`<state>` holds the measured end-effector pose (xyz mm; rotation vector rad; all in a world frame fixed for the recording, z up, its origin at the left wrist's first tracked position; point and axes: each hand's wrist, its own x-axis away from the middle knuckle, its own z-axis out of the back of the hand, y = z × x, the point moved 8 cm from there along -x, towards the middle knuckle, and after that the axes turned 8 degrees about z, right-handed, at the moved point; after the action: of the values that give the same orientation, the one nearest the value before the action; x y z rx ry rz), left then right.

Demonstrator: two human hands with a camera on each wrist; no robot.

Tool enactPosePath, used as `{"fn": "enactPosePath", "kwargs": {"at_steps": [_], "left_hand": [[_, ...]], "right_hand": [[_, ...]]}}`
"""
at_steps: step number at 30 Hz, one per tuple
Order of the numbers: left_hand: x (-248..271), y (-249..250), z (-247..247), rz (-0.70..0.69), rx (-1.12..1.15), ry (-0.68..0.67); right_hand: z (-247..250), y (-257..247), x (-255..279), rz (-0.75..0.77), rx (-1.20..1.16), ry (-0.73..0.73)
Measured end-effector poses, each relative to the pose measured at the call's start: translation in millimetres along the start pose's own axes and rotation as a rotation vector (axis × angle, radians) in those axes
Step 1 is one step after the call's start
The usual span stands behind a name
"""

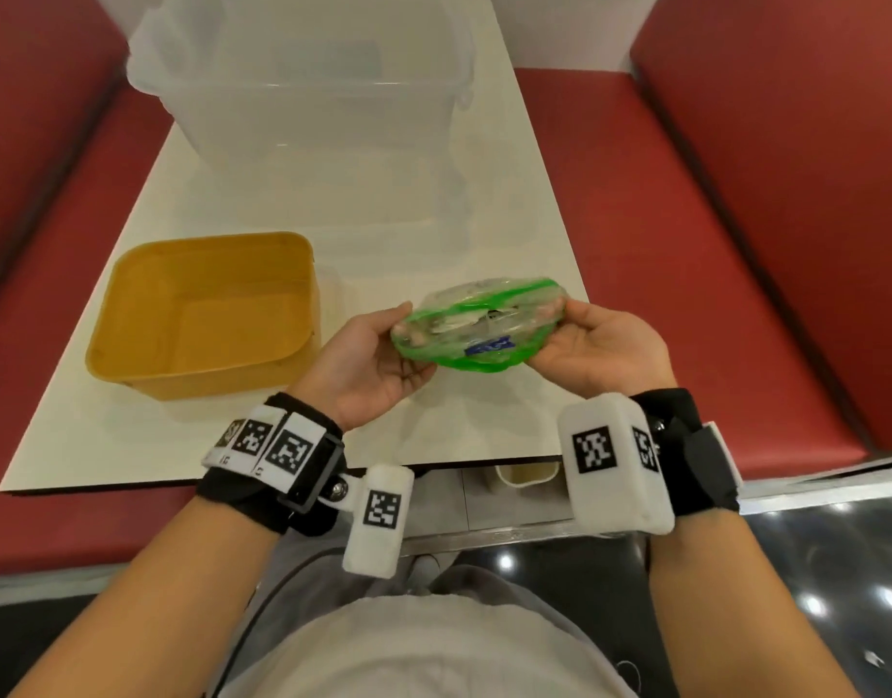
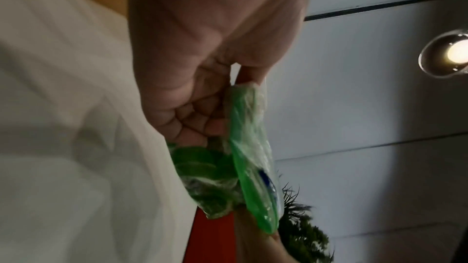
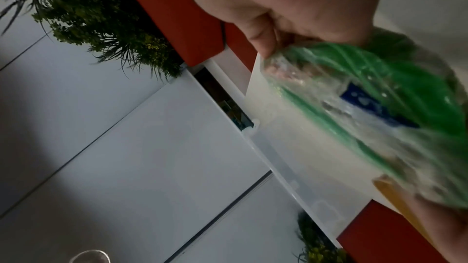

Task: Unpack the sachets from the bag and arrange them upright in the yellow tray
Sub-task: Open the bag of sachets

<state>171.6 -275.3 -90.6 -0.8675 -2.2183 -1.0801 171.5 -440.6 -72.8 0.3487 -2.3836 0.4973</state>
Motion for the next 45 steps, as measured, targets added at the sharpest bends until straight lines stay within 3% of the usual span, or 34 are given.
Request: {"fn": "enactPosePath", "kwargs": {"at_steps": [5, 8, 10, 12, 14, 17, 21, 23, 26, 29, 33, 38, 40, 43, 45], "left_hand": [[1, 14, -1, 0.023, 0.258, -0.029], [3, 16, -13, 0.019, 0.231, -0.074], [8, 18, -18, 0.001, 0.157, -0.1], [14, 23, -20, -0.015, 0.07, -0.134], [16, 28, -20, -0.018, 0.066, -0.151], [14, 27, -15, 0.015, 0.12, -0.183], [14, 19, -10, 0.04, 0.138, -0.179], [12, 14, -9, 0.038, 0.066, -0.163], [11, 14, -10, 0.03, 0.038, -0.186], [6, 19, -2, 0.026, 0.009, -0.129], [0, 20, 2, 0.026, -0.031, -0.047], [-5, 27, -1, -0.056, -0.21, 0.051], [-5, 32, 1, -0.078, -0.27, 0.084], [-5, 39, 5, -0.091, -0.332, 0.066], [-3, 43, 5, -0.121, -0.361, 0.01]], "right_hand": [[-3, 21, -6, 0.043, 0.097, -0.03], [-7, 19, -7, 0.158, 0.12, -0.096], [-11, 11, -5, 0.239, 0.31, -0.17], [-6, -2, -5, 0.44, 0.634, -0.133], [2, -18, 0, 0.692, 0.921, 0.008], [8, -31, 9, 0.887, 1.069, 0.148], [9, -31, 13, 0.841, 0.766, 0.15], [9, -22, 8, 0.661, 0.497, 0.13], [12, 5, 0, 0.257, 0.181, 0.134], [12, 17, -4, 0.132, 0.154, 0.081], [6, 28, -10, 0.135, 0.286, -0.009], [8, 14, -19, 0.31, 0.449, 0.077], [6, 17, -19, 0.242, 0.414, 0.064], [3, 22, -13, 0.178, 0.466, 0.019], [2, 14, -14, 0.28, 0.548, -0.003]]}}
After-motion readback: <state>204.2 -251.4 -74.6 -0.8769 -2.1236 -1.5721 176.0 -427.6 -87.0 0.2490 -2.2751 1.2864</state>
